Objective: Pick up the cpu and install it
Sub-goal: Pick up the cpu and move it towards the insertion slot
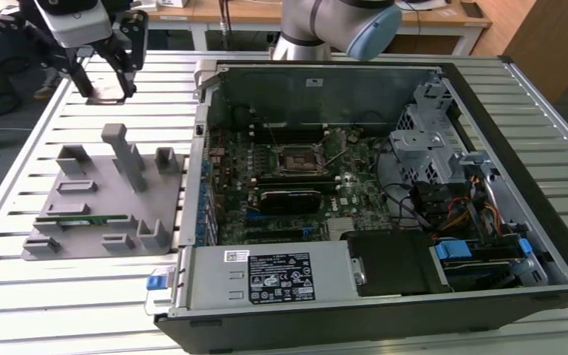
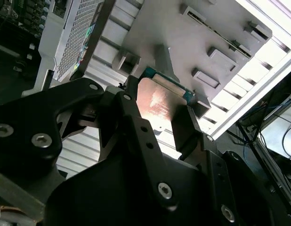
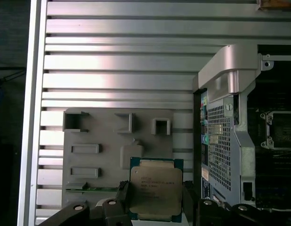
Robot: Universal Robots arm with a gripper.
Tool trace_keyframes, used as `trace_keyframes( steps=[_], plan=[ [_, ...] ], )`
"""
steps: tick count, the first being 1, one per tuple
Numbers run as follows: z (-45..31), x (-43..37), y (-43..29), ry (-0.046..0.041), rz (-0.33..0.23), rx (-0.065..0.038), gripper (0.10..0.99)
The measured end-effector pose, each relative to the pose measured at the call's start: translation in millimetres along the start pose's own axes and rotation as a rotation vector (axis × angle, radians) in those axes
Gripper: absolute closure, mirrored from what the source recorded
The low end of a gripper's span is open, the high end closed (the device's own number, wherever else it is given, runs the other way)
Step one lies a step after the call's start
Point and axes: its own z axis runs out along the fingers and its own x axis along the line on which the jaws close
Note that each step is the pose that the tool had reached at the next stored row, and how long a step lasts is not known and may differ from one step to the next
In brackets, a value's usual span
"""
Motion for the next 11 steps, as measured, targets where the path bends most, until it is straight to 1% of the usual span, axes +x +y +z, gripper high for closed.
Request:
trace_keyframes(
  steps=[11],
  plan=[
    [-0.2, -19.3, 0.8, 0.0, 0.0, 0.0, 0.553]
  ],
)
